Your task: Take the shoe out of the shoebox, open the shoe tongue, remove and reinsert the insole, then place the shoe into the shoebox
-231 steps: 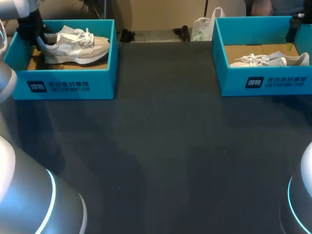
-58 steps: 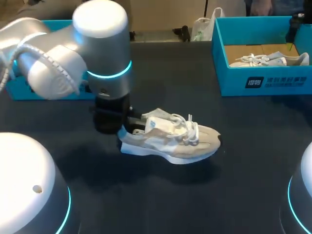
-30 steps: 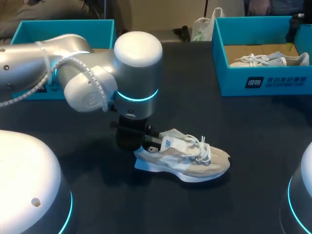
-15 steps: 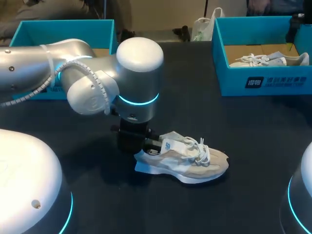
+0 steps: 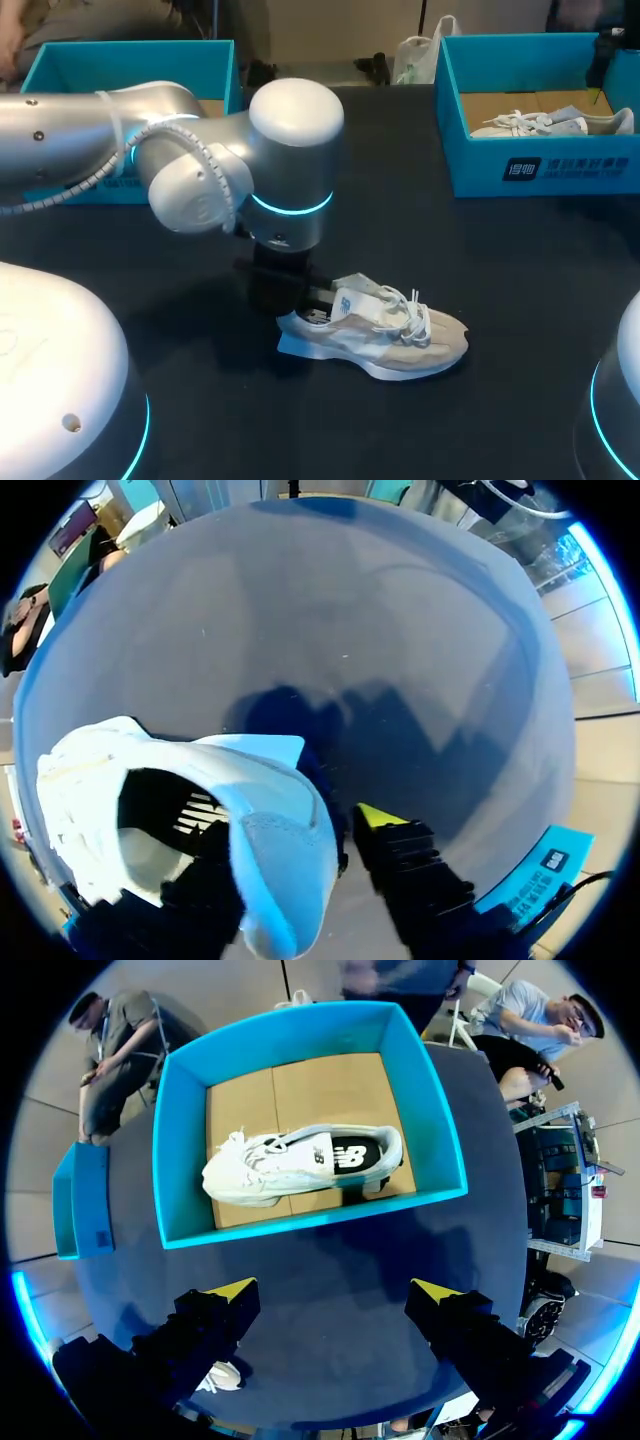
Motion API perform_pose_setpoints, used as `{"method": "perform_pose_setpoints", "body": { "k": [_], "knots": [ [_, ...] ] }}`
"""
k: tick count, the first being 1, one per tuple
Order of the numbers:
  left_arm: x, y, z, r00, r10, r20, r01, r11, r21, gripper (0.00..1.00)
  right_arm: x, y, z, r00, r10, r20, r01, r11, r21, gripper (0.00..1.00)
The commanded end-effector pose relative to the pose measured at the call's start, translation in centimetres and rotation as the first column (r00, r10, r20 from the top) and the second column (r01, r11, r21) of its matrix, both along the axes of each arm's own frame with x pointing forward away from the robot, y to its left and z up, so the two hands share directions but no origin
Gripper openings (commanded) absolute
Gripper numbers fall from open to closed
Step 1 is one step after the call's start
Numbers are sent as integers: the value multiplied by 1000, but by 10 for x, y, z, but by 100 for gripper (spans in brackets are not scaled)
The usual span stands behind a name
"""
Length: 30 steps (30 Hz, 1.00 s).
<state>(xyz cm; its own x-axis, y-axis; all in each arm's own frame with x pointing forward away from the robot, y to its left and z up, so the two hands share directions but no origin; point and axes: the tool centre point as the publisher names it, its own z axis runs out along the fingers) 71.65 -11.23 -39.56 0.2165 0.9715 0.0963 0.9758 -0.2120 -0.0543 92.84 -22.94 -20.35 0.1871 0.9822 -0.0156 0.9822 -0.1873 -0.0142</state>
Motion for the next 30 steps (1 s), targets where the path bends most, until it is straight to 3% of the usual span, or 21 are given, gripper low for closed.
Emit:
{"method": "perform_pose_setpoints", "body": {
  "k": [1,12,16,20,25,28,30],
  "knots": [
    [0,0,7,1000,-2,-9,2,1000,-19,100,-1,0,0,1000,-1,3,1,1000,-1,100],
    [-4,8,52,998,28,-47,-34,992,-121,100,-1,0,0,1000,-1,3,1,1000,-1,100],
    [-6,18,82,975,111,-192,-143,976,-164,100,-1,0,0,1000,-1,3,1,1000,-1,100],
    [-10,29,106,915,201,-350,-278,943,-184,100,-1,0,0,1000,-1,3,1,1000,-1,100],
    [-19,43,127,846,302,-439,-432,872,-232,100,-1,0,0,1000,-1,3,1,1000,-1,100],
    [-20,52,139,731,404,-550,-593,776,-218,100,-1,0,0,1000,-1,3,1,1000,-1,100],
    [-18,58,143,621,477,-622,-688,713,-139,100,-1,0,0,1000,-1,3,1,1000,-1,100]
  ]
}}
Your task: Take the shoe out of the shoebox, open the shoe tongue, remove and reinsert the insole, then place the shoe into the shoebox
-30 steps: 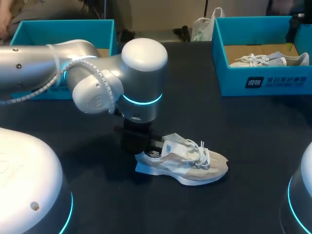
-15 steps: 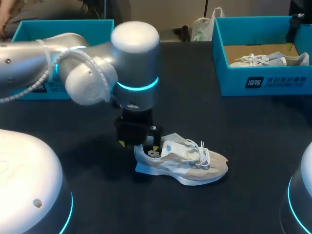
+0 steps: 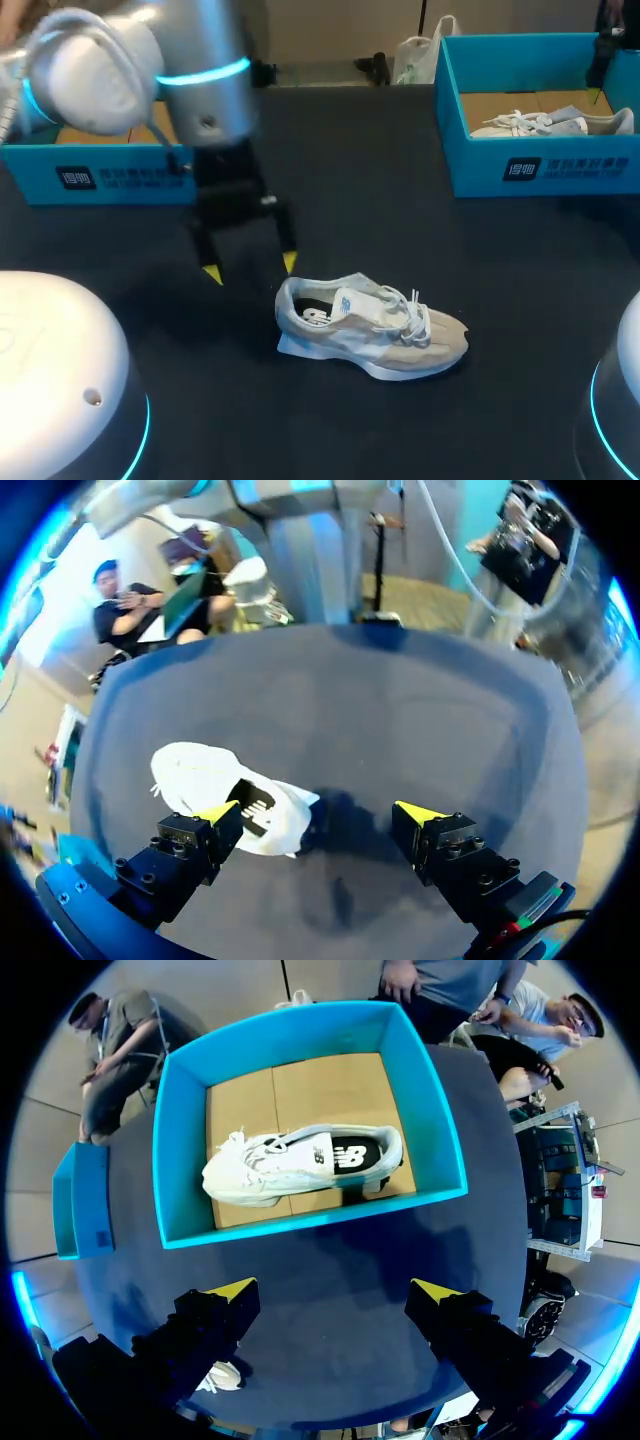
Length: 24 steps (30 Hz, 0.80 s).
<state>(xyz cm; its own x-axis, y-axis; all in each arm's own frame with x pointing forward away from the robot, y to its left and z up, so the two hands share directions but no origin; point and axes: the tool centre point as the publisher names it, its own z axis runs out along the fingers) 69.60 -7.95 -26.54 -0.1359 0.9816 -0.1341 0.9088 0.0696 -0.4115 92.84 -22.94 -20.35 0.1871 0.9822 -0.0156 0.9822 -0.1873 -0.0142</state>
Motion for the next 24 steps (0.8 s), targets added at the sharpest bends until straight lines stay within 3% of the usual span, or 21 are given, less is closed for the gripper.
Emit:
{"method": "perform_pose_setpoints", "body": {
  "k": [1,12,19,24],
  "knots": [
    [1,29,16,911,342,-231,-372,923,-96,100,-1,0,0,1000,-1,3,1,1000,-1,100],
    [1,29,16,911,342,-231,-372,923,-96,100,-1,0,0,1000,-1,3,1,1000,-1,100],
    [1,55,17,695,621,-362,-691,716,-100,100,-1,0,0,1000,-1,3,1,1000,-1,100],
    [-4,72,14,576,689,-439,-796,594,-112,100,-1,0,0,1000,-1,3,1,1000,-1,100]
  ]
}}
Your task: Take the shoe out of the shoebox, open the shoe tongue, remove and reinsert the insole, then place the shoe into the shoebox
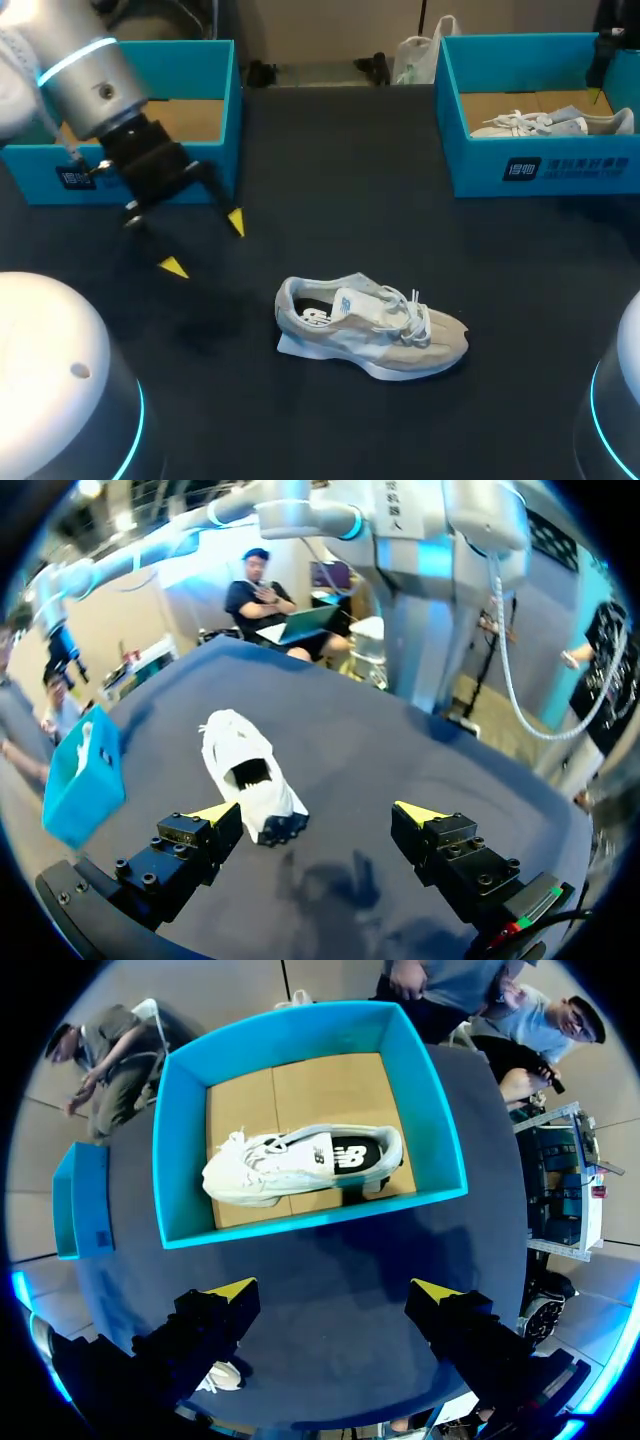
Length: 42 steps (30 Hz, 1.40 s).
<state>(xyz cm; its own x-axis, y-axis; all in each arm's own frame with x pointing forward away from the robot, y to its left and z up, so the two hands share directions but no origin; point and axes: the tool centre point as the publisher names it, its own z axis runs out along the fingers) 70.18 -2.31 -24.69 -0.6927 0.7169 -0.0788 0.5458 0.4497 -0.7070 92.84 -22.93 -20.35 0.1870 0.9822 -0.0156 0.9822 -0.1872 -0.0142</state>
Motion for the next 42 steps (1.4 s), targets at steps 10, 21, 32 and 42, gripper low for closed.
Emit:
{"method": "perform_pose_setpoints", "body": {
  "k": [10,21,32,42],
  "knots": [
    [-17,26,-8,892,434,-128,-451,878,-162,100,-1,0,0,1000,-1,3,1,1000,-1,100],
    [-22,31,-45,827,513,-229,-557,802,-217,100,-1,0,0,1000,-1,3,1,1000,-1,100],
    [-21,34,-77,755,528,-390,-639,725,-257,100,-1,0,0,1000,-1,3,1,1000,-1,100],
    [-12,38,-85,710,549,-441,-678,702,-218,100,-1,0,0,1000,-1,3,1,1000,-1,100]
  ]
}}
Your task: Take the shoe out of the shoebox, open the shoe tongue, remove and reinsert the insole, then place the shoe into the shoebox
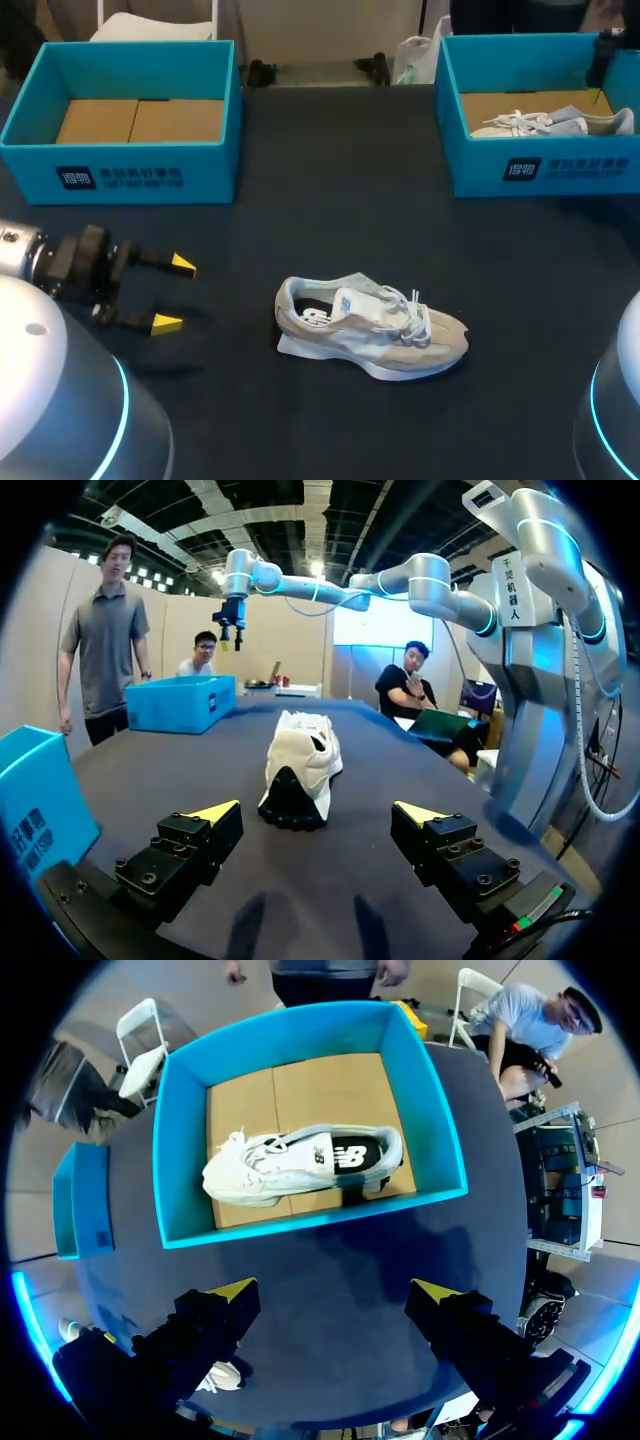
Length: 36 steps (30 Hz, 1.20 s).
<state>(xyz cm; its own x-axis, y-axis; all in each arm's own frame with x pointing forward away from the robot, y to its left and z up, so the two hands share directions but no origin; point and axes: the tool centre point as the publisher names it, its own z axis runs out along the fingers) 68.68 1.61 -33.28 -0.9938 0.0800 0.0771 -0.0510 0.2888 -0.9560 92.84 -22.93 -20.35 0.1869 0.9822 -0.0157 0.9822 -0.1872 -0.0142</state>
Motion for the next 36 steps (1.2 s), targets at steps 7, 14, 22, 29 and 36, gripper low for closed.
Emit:
{"method": "perform_pose_setpoints", "body": {
  "k": [7,14,22,29,36],
  "knots": [
    [4,-2,-1,1000,-5,-8,5,1000,1,100,-1,0,0,1000,-1,3,1,1000,-1,100],
    [4,6,-23,997,66,-35,-69,994,-89,100,-1,0,0,1000,-1,3,1,1000,-1,100],
    [3,10,-35,996,88,19,-87,993,-78,100,-1,0,0,1000,-1,3,1,1000,-1,100],
    [1,6,-43,996,89,27,-87,994,-58,100,-1,0,0,1000,-1,3,1,1000,-1,100],
    [0,-11,-52,996,84,38,-83,996,-41,100,-1,0,0,1000,-1,3,1,1000,-1,100]
  ]
}}
